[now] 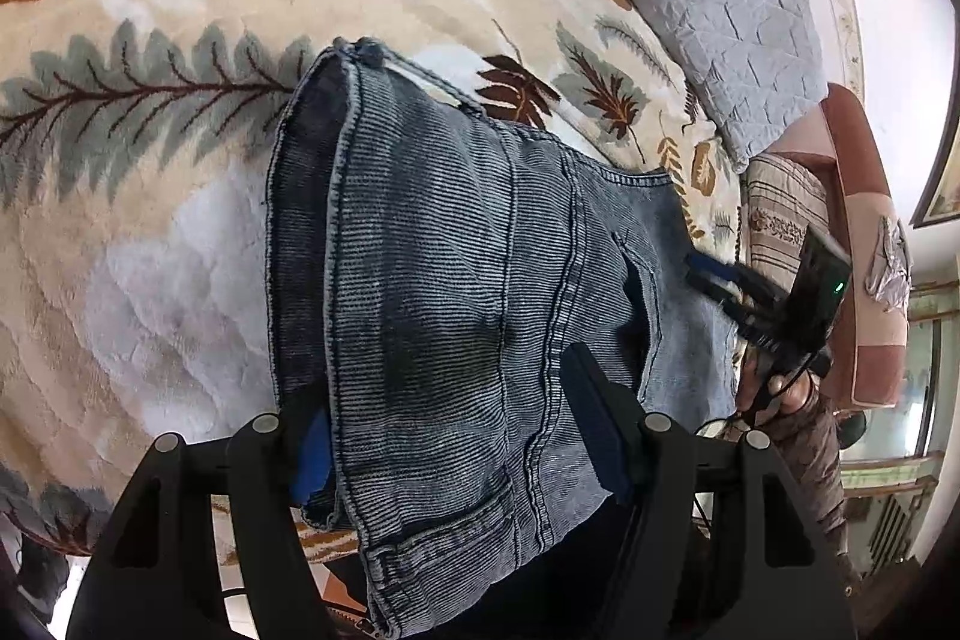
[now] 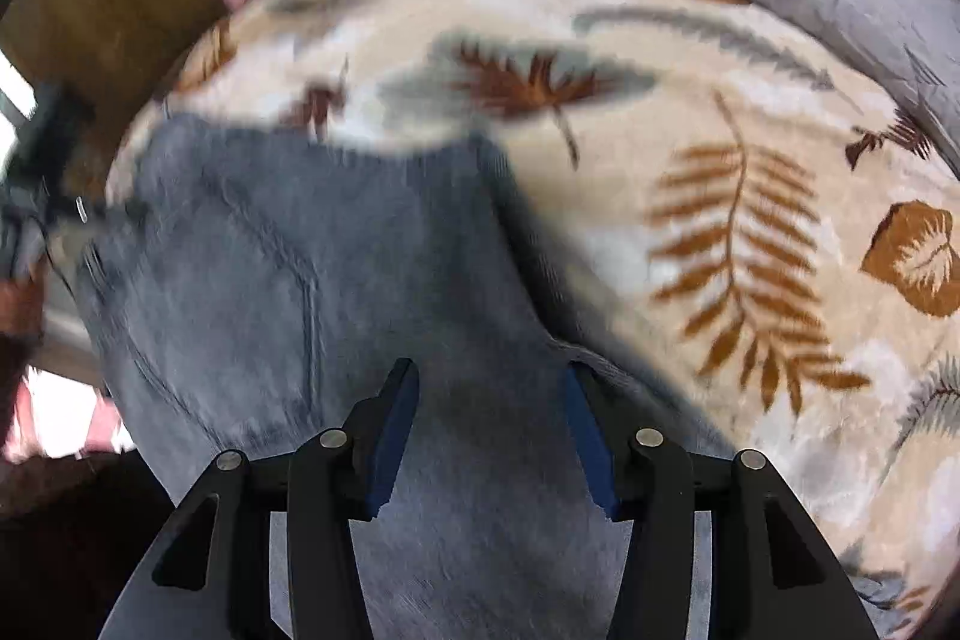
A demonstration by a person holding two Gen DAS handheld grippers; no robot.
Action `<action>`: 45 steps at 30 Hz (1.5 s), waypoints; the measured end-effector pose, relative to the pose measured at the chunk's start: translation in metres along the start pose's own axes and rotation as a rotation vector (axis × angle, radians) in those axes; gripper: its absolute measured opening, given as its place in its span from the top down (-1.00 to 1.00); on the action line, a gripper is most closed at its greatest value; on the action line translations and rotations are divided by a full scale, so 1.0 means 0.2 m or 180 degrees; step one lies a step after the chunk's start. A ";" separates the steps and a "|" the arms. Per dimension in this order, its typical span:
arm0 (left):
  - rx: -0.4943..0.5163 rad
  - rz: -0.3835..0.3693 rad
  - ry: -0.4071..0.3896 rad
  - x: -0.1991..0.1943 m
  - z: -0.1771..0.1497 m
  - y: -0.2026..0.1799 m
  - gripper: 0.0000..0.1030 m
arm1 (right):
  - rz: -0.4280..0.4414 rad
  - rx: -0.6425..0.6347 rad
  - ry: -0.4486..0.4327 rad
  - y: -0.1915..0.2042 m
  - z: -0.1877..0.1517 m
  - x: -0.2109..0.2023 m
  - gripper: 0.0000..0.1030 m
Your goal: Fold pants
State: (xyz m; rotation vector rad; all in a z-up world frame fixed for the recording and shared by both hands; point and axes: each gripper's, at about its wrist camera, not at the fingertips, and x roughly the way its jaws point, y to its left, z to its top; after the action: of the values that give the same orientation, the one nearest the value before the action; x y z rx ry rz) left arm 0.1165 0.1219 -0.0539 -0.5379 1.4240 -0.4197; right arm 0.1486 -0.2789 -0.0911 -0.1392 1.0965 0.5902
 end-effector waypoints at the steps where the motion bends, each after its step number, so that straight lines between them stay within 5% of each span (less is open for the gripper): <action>1: 0.0012 0.0008 -0.0004 0.00 0.00 0.00 -0.32 | 0.0039 0.0022 -0.0097 -0.01 0.02 -0.02 0.01; 5: -0.0024 -0.0005 0.0005 0.01 0.01 0.00 -0.32 | 0.0026 0.0043 -0.0130 -0.02 0.09 0.03 0.01; 8: 0.0019 -0.0023 -0.0003 0.00 0.00 -0.01 -0.32 | 0.0030 -0.0176 0.0042 0.03 0.08 0.09 0.45; 15: 0.0062 -0.0014 -0.0015 0.05 0.02 -0.02 -0.29 | -0.0282 -0.0358 0.0139 0.05 0.11 0.18 0.48; 16: 0.0102 0.0023 -0.0068 0.05 0.02 -0.04 -0.22 | -0.0333 -0.0396 0.0171 0.06 0.12 0.19 0.76; 17: 0.0161 0.0060 -0.0149 0.04 0.02 -0.06 0.11 | -0.0433 -0.0475 0.0188 0.07 0.12 0.20 0.97; 18: 0.0211 0.0057 -0.0208 0.03 0.02 -0.08 0.53 | -0.0589 -0.0577 0.0167 0.10 0.12 0.20 0.95; 19: 0.0201 0.0000 -0.0229 0.01 0.03 -0.09 0.61 | -0.0684 -0.0639 0.0144 0.12 0.13 0.20 0.95; 21: 0.0168 -0.0109 -0.0338 -0.03 0.07 -0.12 0.63 | -0.0863 -0.0738 0.0056 0.15 0.17 0.15 0.95; 25: 0.0238 0.0158 -0.0549 -0.06 0.15 -0.17 0.63 | -0.1018 -0.0672 -0.0144 0.13 0.30 0.08 0.95; 29: 0.0131 0.0521 -0.0299 0.07 0.18 -0.10 0.53 | -0.1048 -0.0585 0.0061 0.09 0.33 0.23 0.94; 33: -0.0147 0.0312 -0.0273 0.00 0.13 -0.02 0.48 | -0.1135 -0.0432 0.0051 0.09 0.28 0.25 0.68; 37: -0.0069 0.0281 -0.0459 -0.19 -0.02 -0.05 0.42 | -0.0754 0.0223 -0.0362 0.01 0.14 -0.08 0.22; 42: 0.0151 0.0022 -0.0537 -0.31 -0.32 -0.18 -0.36 | -0.0537 0.1080 -0.0884 -0.16 -0.35 -0.53 -0.11; 45: 0.0201 -0.0243 -0.0429 -0.24 -0.42 -0.24 -0.41 | -0.0619 0.1761 -0.1073 -0.29 -0.75 -0.71 -0.19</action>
State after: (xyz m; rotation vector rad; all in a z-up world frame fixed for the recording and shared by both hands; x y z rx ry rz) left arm 0.0298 0.1020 0.0068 -0.5604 1.2599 -0.4791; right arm 0.0143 -0.4396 -0.0484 0.3217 0.8689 0.1137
